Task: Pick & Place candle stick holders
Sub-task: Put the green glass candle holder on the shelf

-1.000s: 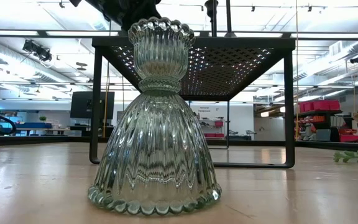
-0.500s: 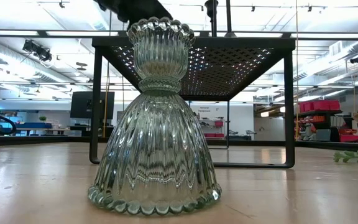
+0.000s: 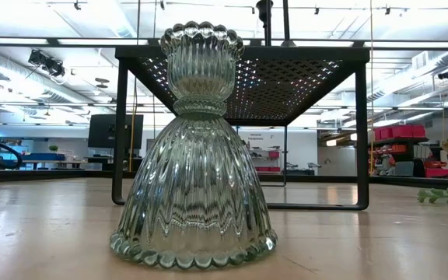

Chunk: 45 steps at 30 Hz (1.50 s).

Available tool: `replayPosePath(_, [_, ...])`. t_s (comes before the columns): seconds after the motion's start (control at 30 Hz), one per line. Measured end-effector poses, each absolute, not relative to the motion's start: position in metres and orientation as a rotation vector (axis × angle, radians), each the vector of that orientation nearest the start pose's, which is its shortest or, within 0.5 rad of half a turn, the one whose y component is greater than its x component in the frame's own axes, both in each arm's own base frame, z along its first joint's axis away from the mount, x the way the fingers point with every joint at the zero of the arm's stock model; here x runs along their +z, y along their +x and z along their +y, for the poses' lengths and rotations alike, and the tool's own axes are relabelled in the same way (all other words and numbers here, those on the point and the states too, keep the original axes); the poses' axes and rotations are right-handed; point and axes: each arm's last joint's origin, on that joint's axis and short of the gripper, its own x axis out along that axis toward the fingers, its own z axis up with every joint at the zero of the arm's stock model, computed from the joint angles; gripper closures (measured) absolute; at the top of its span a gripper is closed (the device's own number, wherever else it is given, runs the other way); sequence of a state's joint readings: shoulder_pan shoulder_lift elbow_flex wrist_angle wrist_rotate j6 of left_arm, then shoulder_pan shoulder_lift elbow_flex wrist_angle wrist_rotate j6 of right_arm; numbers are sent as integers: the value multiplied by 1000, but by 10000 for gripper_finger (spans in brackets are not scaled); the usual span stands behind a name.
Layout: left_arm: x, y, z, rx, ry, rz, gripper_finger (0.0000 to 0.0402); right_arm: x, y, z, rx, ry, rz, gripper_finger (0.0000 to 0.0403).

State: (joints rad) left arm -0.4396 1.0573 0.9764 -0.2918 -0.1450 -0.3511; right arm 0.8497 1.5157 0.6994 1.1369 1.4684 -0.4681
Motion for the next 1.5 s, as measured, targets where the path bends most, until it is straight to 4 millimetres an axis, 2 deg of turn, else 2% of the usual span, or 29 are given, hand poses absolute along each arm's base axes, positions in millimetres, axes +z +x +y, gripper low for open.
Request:
replayPosePath(0.2, [319, 188, -160, -98, -225, 411, 204, 254, 208, 192, -689, -156, 43, 104])
replayPosePath(0.37, [284, 190, -211, -86, -238, 440, 211, 256, 207, 192, -683, -144, 34, 104])
replayPosePath(0.5, [256, 201, -242, -109, -256, 442, 209, 256, 207, 192, -683, -139, 32, 104])
replayPosePath(0.7, [208, 209, -271, -76, -262, 485, 209, 257, 207, 192, -663, -114, 13, 104])
replayPosePath(0.9, [161, 220, -286, 18, -207, 454, 209, 258, 207, 192, -652, -72, -9, 104])
replayPosePath(1.0, [148, 227, -285, 42, -184, 448, 209, 259, 207, 192, -627, -68, -24, 104])
replayPosePath(1.17, [140, 235, -282, 71, -175, 450, 209, 259, 206, 195, -601, -37, -43, 104])
replayPosePath(1.5, [138, 251, -269, 123, -138, 438, 209, 259, 199, 202, -566, -23, -47, 104])
